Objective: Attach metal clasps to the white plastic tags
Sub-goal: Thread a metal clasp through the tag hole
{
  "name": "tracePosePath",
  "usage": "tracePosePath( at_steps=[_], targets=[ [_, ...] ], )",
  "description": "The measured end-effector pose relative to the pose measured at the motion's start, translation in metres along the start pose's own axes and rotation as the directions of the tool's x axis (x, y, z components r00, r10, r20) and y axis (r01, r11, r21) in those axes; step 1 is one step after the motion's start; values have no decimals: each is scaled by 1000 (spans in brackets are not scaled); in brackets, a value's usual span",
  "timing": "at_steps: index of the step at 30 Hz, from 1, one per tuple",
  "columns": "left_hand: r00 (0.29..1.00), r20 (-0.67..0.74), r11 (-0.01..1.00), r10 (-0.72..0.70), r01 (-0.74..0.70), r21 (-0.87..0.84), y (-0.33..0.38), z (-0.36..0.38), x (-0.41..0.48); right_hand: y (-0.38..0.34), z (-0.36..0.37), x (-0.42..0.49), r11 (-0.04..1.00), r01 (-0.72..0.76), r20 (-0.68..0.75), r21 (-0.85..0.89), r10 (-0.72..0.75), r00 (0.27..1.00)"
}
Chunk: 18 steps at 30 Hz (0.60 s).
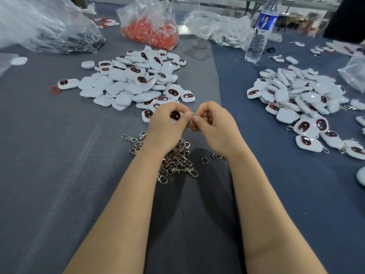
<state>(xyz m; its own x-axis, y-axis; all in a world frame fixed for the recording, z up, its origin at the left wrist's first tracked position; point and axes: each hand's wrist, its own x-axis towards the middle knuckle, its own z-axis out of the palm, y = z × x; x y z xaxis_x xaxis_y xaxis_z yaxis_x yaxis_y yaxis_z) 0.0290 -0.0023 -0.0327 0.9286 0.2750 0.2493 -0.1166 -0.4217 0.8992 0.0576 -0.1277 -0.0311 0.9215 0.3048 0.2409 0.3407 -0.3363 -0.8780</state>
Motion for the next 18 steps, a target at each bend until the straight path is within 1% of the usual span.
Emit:
tracePosePath(
  at_steps=[2, 4, 6, 7, 11, 14, 18],
  targets=[
    [999, -42, 1000, -12, 11, -20, 0, 1, 0, 2, 1, 1, 999, -37, -41, -24, 36, 999],
    [999, -48, 996, -12, 8, -89, 0, 0, 1, 5, 0, 2, 996, -75, -101, -48, 70, 992],
    [1000, 9, 987, -14, 15, -159, 2, 1, -1, 7, -1, 2, 991, -98, -156, -88, 84, 984],
    [999, 41, 987, -8, 14, -157, 1, 2, -2, 7, -2, 3, 988, -105, -173, -111, 85, 981],
    [992, 121, 999, 22, -16, -44, -1, 5, -4, 6, -2, 2, 982, -108, -186, -154, 79, 979],
    [988, 133, 996, 73, -78, 36, -2, 2, -4, 5, -2, 2, 978, -99, -167, -184, 68, 984],
    [987, 137, 995, 85, -91, 39, -1, 1, -5, 5, -2, 2, 975, -77, -129, -210, 50, 990]
  ],
)
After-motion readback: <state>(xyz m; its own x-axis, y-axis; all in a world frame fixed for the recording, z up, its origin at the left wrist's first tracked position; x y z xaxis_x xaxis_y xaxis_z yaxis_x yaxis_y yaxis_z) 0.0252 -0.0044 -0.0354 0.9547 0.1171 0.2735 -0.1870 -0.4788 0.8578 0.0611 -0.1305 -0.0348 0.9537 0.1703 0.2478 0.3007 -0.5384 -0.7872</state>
